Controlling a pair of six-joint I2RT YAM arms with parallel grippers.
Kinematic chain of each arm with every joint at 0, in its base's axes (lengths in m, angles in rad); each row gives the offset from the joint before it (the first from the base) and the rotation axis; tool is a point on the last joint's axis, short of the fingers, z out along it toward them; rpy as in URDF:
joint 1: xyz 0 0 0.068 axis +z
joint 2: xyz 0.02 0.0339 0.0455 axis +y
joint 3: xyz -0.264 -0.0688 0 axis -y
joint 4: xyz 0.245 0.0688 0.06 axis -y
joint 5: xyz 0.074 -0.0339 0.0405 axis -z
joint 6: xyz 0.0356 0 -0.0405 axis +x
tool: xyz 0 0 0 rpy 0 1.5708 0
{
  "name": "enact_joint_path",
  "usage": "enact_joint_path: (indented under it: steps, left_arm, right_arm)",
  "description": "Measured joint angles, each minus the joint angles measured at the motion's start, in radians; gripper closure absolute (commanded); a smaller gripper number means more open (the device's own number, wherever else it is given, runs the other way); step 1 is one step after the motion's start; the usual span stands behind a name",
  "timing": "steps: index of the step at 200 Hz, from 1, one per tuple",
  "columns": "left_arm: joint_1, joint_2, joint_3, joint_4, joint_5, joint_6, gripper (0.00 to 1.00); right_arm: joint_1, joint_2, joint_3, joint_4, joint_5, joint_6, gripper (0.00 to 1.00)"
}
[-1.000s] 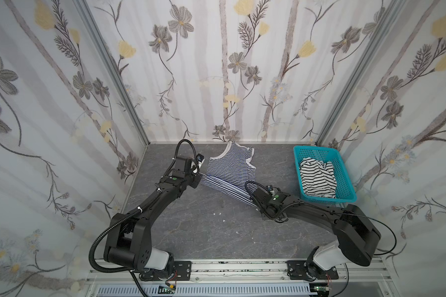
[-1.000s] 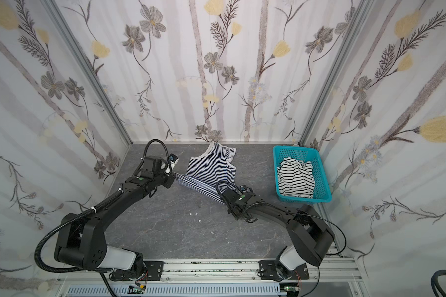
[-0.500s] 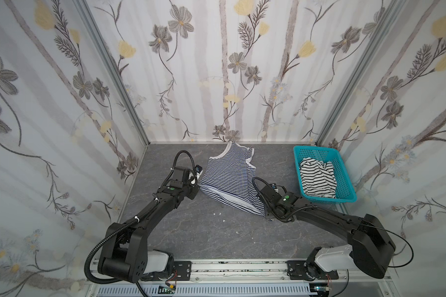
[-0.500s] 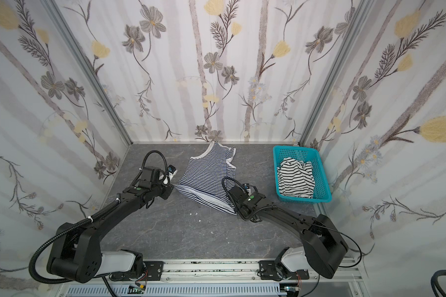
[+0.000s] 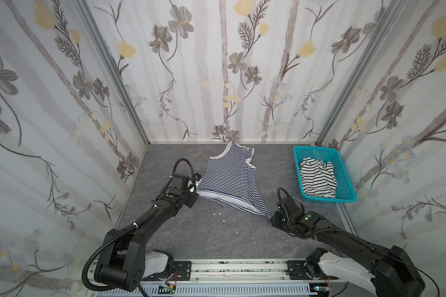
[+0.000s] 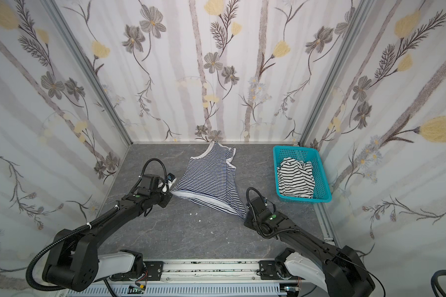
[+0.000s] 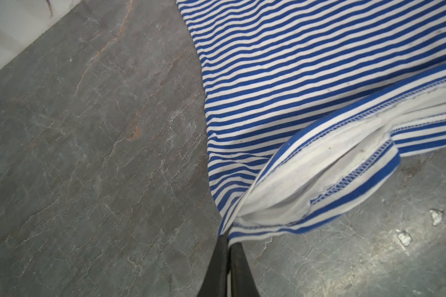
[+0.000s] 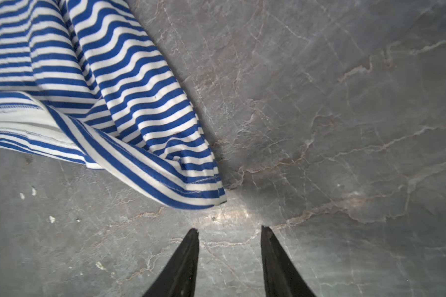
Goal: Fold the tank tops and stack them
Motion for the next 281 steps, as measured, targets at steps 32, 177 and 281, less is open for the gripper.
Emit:
enact_joint_path:
  steps: [32, 177, 281]
  left_arm:
    - [0.001, -0.003, -0.04, 0.0, -0.005, 0.008, 1.0]
    - [0.008, -0.008, -0.087, 0.029, -0.007, 0.0, 1.0]
    - [0.009, -0.007, -0.084, 0.03, -0.007, -0.008, 1.0]
  right_arm:
    - [-0.084, -0.094, -0.109, 0.114, -0.084, 0.067, 0.6]
    - [-0.21, -0.153, -0.36, 0.557, -0.341, 0.296, 0.49]
    - [-0.232, -0.053, -0.379, 0.708, -0.401, 0.366, 0.53]
